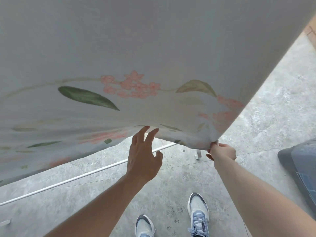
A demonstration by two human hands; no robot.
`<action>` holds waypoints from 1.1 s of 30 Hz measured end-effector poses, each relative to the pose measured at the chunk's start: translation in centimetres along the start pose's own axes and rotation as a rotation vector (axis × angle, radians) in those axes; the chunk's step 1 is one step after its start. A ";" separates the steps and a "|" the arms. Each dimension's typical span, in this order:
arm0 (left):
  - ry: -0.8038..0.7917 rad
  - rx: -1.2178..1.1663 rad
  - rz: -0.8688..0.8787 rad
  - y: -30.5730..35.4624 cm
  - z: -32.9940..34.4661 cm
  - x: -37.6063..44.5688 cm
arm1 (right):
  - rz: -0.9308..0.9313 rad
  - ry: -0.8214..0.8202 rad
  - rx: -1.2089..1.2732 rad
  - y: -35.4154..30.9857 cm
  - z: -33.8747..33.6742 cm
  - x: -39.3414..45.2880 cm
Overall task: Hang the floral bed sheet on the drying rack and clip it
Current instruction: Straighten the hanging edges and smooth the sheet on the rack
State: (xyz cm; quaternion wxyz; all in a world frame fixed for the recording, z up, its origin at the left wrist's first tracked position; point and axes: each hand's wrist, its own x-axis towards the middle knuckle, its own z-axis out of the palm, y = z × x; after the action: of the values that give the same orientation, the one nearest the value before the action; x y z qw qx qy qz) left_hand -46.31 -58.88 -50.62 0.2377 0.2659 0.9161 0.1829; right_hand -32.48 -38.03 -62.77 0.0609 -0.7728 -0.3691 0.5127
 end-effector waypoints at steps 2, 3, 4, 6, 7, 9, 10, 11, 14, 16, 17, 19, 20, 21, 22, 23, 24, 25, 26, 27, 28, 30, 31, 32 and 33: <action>-0.019 0.024 -0.011 0.1 -0.4 0.0 | -0.016 -0.030 0.011 -0.5 0.2 0.0; -0.028 0.033 -0.019 0.1 -0.6 -0.1 | -0.016 -0.065 0.001 -0.7 0.1 -0.3; -0.040 0.045 -0.027 0.2 -0.9 -0.2 | -0.024 -0.106 -0.034 -0.5 -0.1 -0.5; -0.062 0.072 -0.036 0.6 -1.4 -0.8 | -0.089 -0.193 -0.181 -0.2 -1.3 -1.7; -0.063 0.084 -0.035 0.9 -1.9 -1.3 | -0.157 -0.234 -0.288 -0.4 -2.3 -2.8; -0.041 0.089 -0.033 2.0 -3.4 -2.5 | -0.328 -0.300 -0.443 -1.7 -4.6 -6.4; -0.033 0.075 -0.032 2.6 -4.1 -3.4 | -0.401 -0.322 -0.456 -2.3 -5.5 -8.5; -0.018 0.053 -0.024 3.6 -5.4 -4.4 | -0.461 -0.344 -0.430 -3.6 -6.8 -11.0; 0.021 0.031 0.041 6.4 -9.9 -7.7 | -0.655 -0.402 -0.336 -6.9 -9.7 -18.6; 0.076 0.022 0.099 8.0 -13.6 -10.8 | -0.765 -0.437 -0.307 -8.4 -12.1 -23.7; 0.109 0.025 0.124 8.8 -17.0 -12.6 | -0.784 -0.434 -0.267 -9.9 -13.8 -27.5; 0.163 0.057 0.176 9.6 -20.3 -14.7 | -0.820 -0.442 -0.200 -11.1 -15.7 -31.2; 0.184 0.075 0.215 10.1 -22.7 -16.0 | -0.848 -0.443 -0.164 -12.0 -16.8 -33.7; 0.193 0.095 0.241 10.5 -25.4 -17.5 | -0.861 -0.444 -0.136 -12.8 -18.0 -36.4; 0.222 0.111 0.271 10.8 -28.0 -18.9 | -0.888 -0.441 -0.108 -13.3 -19.2 -38.9; 0.241 0.116 0.303 11.2 -30.4 -20.2 | -0.917 -0.442 -0.086 -13.7 -20.5 -41.2; 0.267 0.135 0.333 11.5 -32.8 -21.5 | -0.956 -0.447 -0.070 -14.2 -21.6 -43.5; 0.297 0.164 0.375 11.9 -35.4 -22.5 | -0.976 -0.452 -0.058 -15.0 -22.6 -45.8; 0.315 0.177 0.399 12.4 -37.1 -23.0 | -0.988 -0.447 -0.054 -15.5 -23.5 -47.0; 0.343 0.188 0.417 13.1 -40.3 -24.1 | -1.027 -0.441 -0.035 -16.6 -24.4 -49.5; 0.372 0.202 0.436 13.8 -42.8 -24.8 | -1.059 -0.440 -0.031 -17.6 -25.2 -51.3; 0.446 0.220 0.467 15.4 -47.6 -26.0 | -1.126 -0.443 -0.021 -19.6 -26.7 -54.8; 0.504 0.223 0.485 16.2 -50.5 -26.8 | -1.160 -0.452 -0.008 -20.7 -27.5 -56.9; 0.561 0.222 0.506 17.2 -53.0 -27.5 | -1.191 -0.452 0.003 -21.8 -28.2 -58.5; 0.588 0.212 0.526 18.2 -55.1 -27.9 | -1.224 -0.461 0.013 -22.9 -28.8 -59.8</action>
State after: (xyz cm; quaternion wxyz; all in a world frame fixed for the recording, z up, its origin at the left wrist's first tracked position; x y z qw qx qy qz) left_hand -47.60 -72.01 12.40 -0.1179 0.4504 0.8596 0.2104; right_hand -32.06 -51.21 6.13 0.2655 -0.2931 -0.7429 0.5401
